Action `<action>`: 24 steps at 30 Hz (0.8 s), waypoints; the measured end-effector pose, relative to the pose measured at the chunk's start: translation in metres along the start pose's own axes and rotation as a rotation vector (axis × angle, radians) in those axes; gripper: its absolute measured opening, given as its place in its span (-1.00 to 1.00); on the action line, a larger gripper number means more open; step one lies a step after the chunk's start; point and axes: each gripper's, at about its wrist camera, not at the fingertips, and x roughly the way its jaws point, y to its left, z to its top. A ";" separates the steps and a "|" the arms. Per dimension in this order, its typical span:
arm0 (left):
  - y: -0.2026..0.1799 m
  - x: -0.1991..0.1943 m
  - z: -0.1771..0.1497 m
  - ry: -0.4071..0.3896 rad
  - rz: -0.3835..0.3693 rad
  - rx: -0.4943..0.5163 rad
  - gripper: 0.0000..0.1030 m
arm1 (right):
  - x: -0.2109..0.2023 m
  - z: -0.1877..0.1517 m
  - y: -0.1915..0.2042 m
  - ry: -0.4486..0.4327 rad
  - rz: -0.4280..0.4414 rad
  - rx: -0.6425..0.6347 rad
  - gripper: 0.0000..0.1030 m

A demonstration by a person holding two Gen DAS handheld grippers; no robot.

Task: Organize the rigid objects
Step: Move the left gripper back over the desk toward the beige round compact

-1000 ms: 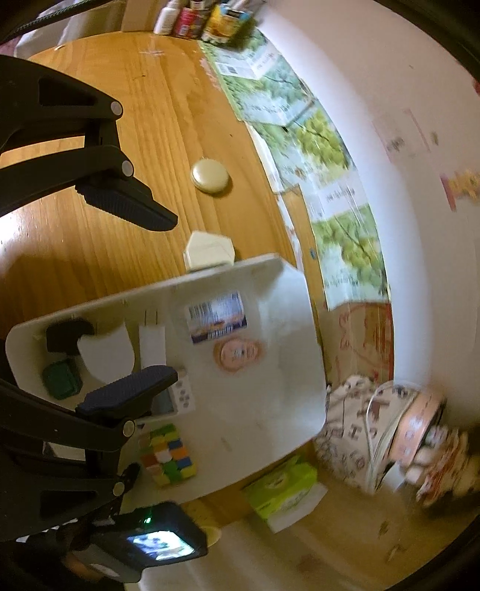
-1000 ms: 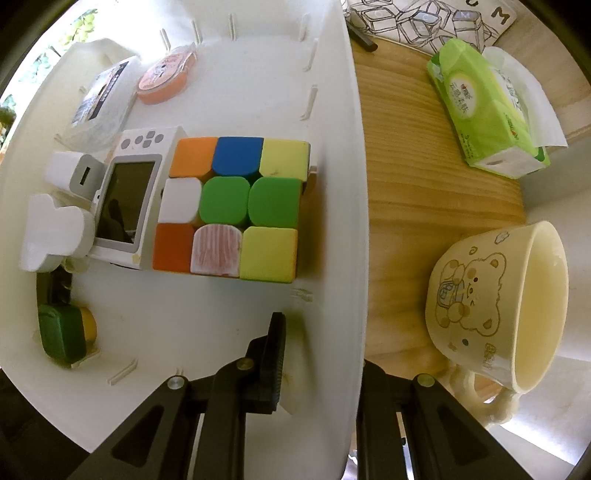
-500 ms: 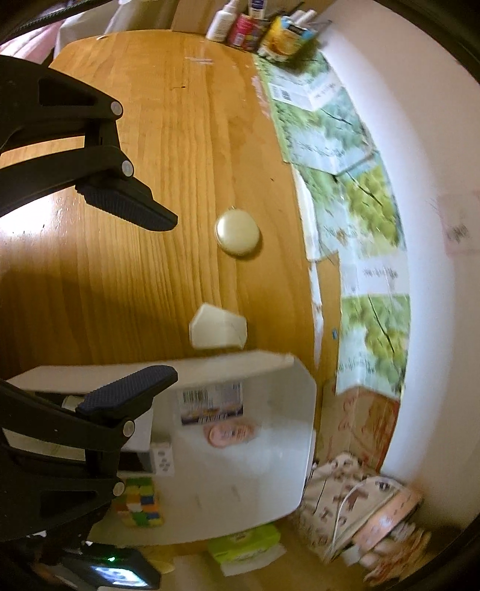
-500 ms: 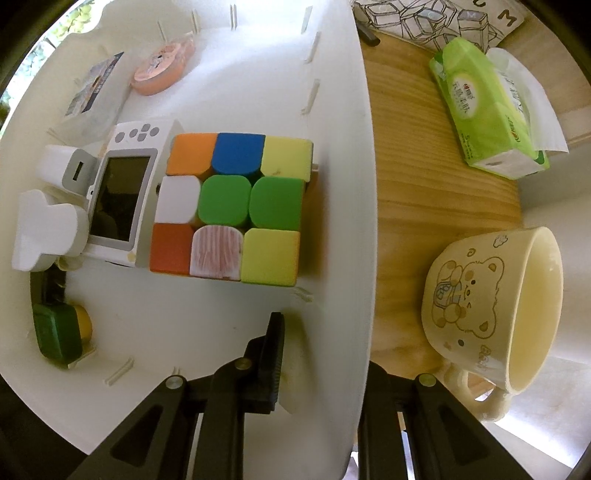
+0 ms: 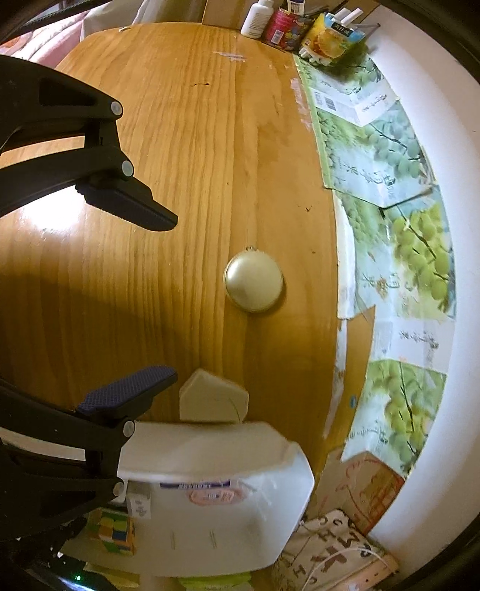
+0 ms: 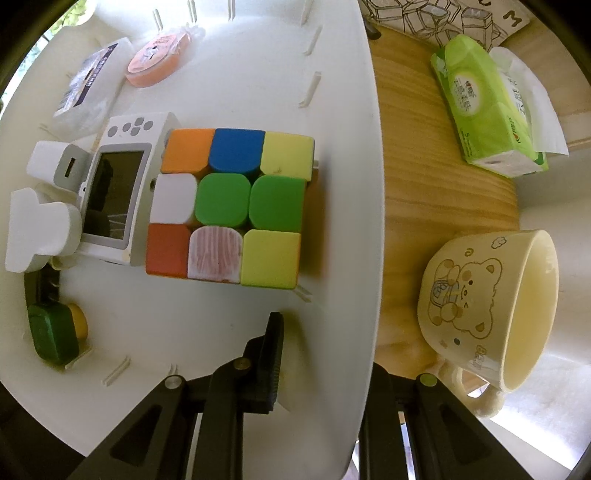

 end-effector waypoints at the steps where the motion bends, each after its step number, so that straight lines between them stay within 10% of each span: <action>1: 0.002 0.003 0.001 0.006 0.000 0.005 0.52 | 0.000 0.001 0.000 0.002 -0.001 0.000 -0.61; 24: 0.015 0.060 0.027 0.055 -0.013 -0.017 0.52 | 0.004 0.021 0.008 0.045 -0.033 0.024 -0.58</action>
